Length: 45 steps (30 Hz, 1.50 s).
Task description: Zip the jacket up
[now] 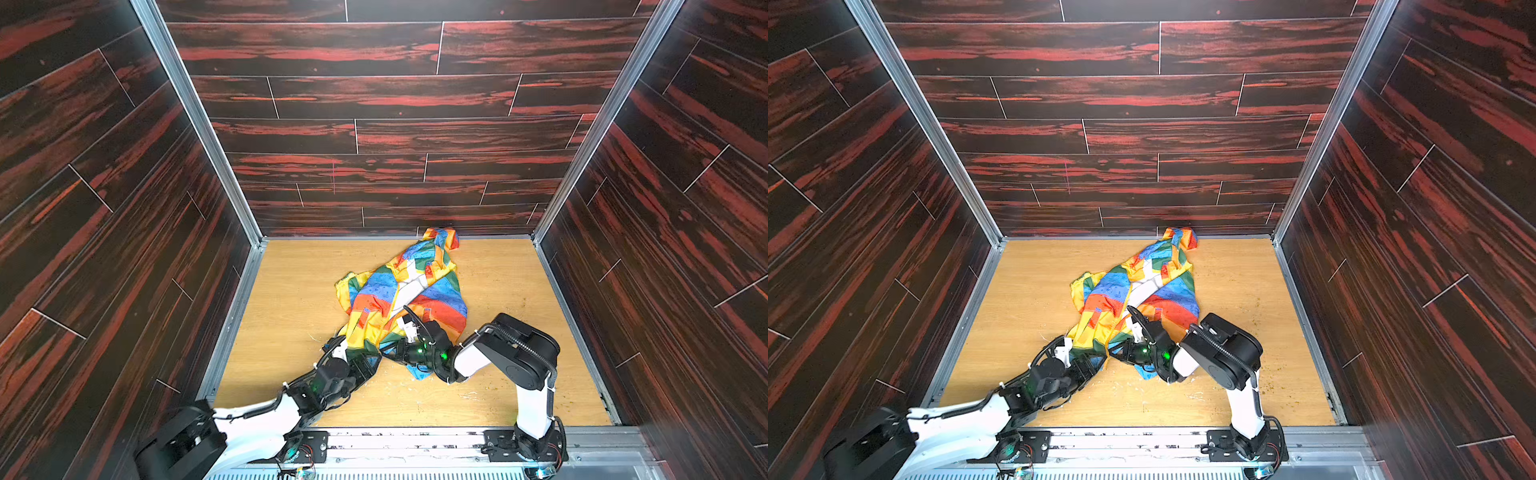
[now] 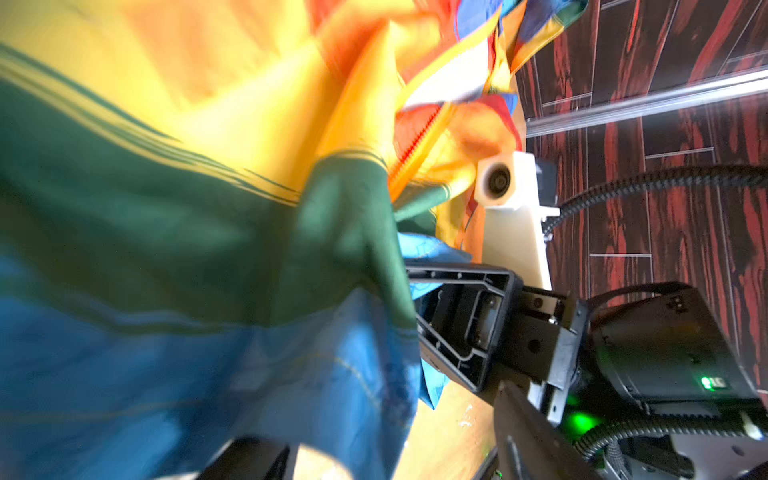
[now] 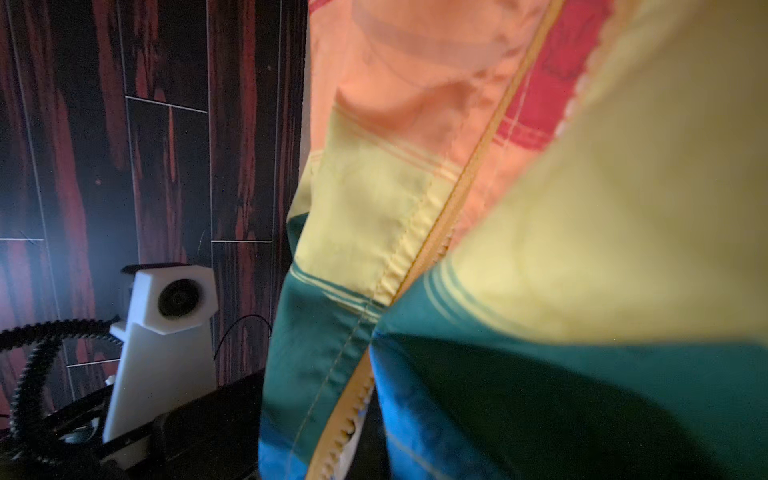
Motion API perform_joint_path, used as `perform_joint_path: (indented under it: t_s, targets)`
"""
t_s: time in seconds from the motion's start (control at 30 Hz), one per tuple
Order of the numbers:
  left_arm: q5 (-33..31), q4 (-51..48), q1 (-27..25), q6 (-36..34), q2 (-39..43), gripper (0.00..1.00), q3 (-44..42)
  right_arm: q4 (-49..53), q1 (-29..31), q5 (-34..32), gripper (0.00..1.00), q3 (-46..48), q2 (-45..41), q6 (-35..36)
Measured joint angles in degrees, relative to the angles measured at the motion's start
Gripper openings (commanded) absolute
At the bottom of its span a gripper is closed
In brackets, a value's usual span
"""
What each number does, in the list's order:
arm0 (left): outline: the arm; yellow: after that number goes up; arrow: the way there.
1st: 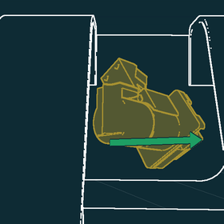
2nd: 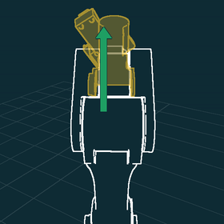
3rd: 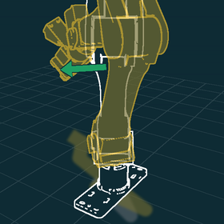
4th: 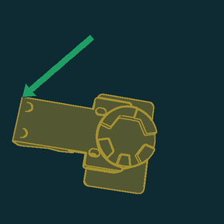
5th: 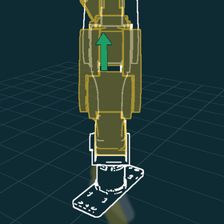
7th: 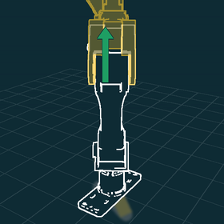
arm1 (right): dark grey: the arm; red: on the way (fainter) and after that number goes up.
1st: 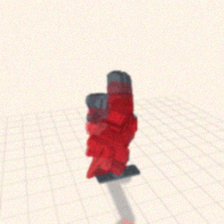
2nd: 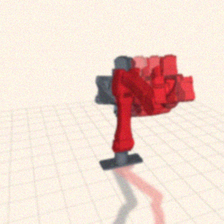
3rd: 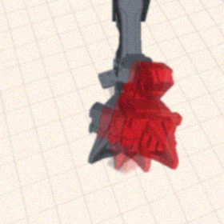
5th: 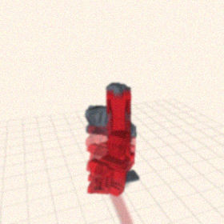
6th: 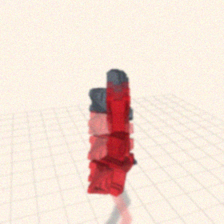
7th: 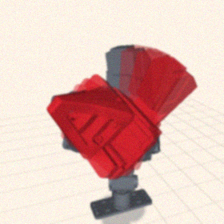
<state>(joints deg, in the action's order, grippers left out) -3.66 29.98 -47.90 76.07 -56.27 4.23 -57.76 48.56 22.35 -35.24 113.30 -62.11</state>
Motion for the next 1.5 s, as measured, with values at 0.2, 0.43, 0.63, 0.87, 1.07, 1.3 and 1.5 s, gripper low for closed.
perform_joint_path:
  t_s: [0.2,0.43,0.63,0.87,1.07,1.3,1.5]
  targets:
    - [-1.05,-2.82,0.22,-0.68,3.5,0.75,-0.26,0.2,0.02,-0.02,0.0,-0.02,0.0,0.0]
    - [1.42,-2.64,0.98,-2.47,0.11,0.69,0.52,0.42,0.04,-0.02,0.0,-0.07,0.0,0.02]
    - [3.56,-0.55,1.66,-3.41,-4.74,0.61,2.1,0.83,0.04,-0.04,0.0,-0.07,0.0,0.07]
    - [4.42,1.36,2.45,-3.69,-6.14,0.52,2.58,1.31,0.04,-0.04,0.0,-0.39,-0.02,0.22]
    - [6.1,2.95,2.64,-4.22,-9.14,0.41,3.93,1.6,0.07,-0.04,0.0,-0.5,-0.02,0.37]
    - [7.69,4.0,2.64,-4.68,-11.72,0.32,4.39,1.97,0.09,-0.04,0.0,-0.59,-0.02,0.68]
    - [8.17,4.52,2.69,-4.76,-12.68,0.25,4.7,2.21,0.09,-0.07,0.0,-0.61,-0.02,0.7]
